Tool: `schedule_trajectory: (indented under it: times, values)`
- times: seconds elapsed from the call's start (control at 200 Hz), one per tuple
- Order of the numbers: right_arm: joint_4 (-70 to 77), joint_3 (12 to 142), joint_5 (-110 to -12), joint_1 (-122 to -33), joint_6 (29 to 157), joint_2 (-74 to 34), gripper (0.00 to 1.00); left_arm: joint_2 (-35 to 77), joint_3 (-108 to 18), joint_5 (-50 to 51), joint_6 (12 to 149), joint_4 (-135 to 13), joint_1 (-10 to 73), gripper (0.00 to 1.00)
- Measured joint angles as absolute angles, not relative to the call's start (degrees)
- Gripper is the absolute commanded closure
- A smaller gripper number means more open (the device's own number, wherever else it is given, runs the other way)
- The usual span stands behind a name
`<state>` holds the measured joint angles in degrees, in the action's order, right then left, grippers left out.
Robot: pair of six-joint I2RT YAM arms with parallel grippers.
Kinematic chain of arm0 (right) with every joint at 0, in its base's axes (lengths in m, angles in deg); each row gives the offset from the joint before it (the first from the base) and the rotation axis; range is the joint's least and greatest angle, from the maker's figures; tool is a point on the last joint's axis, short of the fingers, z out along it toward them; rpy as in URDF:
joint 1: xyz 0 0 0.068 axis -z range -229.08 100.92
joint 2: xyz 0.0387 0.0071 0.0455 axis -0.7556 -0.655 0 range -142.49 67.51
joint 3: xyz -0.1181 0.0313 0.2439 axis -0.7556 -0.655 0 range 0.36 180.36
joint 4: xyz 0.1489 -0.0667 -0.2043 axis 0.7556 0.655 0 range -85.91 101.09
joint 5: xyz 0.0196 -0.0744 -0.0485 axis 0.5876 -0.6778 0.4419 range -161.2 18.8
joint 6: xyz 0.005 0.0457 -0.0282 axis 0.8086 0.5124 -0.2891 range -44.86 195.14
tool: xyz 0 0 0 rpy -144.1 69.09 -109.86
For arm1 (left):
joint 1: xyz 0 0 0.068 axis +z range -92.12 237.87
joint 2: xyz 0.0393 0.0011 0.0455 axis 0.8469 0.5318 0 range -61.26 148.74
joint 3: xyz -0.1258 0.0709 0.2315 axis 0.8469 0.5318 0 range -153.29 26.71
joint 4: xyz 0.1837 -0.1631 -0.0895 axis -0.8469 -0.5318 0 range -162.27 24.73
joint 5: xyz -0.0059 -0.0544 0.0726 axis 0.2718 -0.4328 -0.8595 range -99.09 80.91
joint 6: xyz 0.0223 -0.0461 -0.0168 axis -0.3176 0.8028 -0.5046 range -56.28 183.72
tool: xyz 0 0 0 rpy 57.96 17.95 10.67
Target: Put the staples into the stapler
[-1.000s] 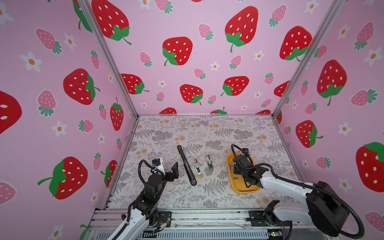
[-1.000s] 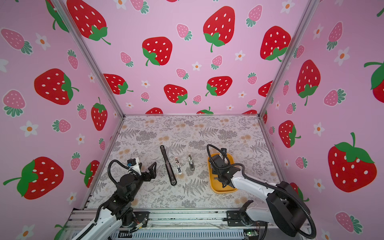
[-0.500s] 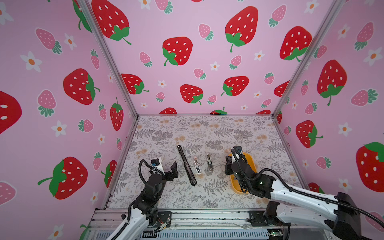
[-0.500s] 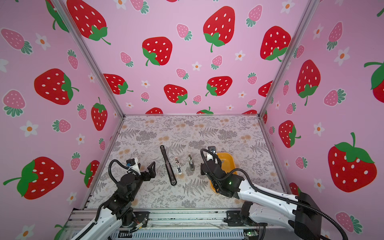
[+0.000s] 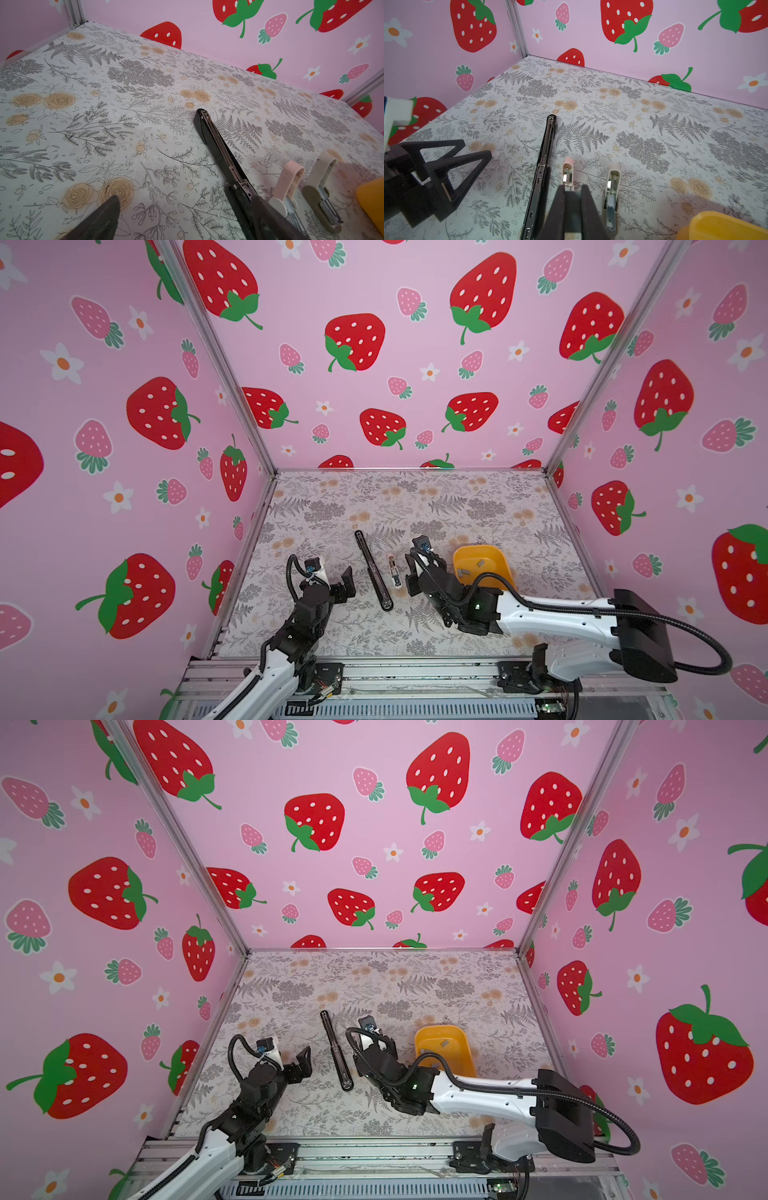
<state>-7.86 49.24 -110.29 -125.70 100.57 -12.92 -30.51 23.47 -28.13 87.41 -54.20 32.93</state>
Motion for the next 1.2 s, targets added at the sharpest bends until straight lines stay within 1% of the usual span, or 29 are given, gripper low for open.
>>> schedule_trajectory:
  times: [0.145, 0.27, 0.47, 0.66, 0.94, 1.201]
  values:
    - [-10.1, 49.3, -106.9, -125.7, 100.6, -17.3, 0.92, -29.2, 22.9, -28.2, 87.6, -54.8, 32.9, 0.01]
    - [-10.5, 50.3, -104.3, -125.7, 100.9, -20.7, 0.96, -28.0, 22.3, -28.2, 87.6, -54.9, 32.9, 0.01]
    - [-11.3, 50.8, -102.6, -126.1, 103.2, -22.7, 0.97, -28.7, 22.2, -28.5, 87.6, -55.3, 32.9, 0.01]
    - [-12.4, 51.9, -102.4, -126.6, 104.2, -25.9, 0.97, -30.6, 22.2, -28.6, 87.6, -55.3, 32.9, 0.01]
    - [-14.0, 52.4, -102.8, -126.7, 107.8, -32.0, 0.97, -30.2, 22.2, -28.6, 87.5, -55.3, 32.9, 0.01]
    - [-15.2, 52.5, -102.8, -127.6, 109.6, -33.0, 0.97, -30.0, 22.2, -28.5, 87.5, -55.3, 32.9, 0.01]
